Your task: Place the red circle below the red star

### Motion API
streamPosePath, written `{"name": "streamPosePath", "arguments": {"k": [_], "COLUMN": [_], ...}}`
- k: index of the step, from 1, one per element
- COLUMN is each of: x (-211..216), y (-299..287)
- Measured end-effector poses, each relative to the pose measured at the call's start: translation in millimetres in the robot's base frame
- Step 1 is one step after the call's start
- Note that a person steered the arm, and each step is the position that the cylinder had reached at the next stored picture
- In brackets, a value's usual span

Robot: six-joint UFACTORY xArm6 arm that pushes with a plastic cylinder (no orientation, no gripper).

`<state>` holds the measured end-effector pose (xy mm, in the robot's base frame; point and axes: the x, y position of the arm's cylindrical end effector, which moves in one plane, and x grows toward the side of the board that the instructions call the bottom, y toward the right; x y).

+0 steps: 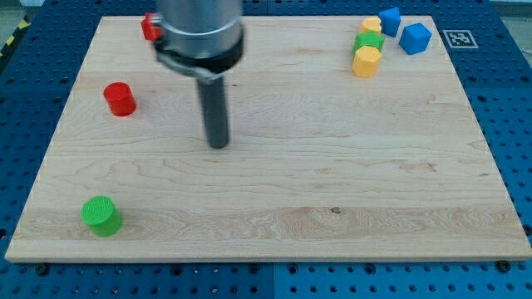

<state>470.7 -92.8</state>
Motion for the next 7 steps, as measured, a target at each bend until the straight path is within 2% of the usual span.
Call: {"name": "streamPosePath", "arguments": {"k": [1,4,7], "x": [0,-18,-73], "y": [-64,-146,-139]}}
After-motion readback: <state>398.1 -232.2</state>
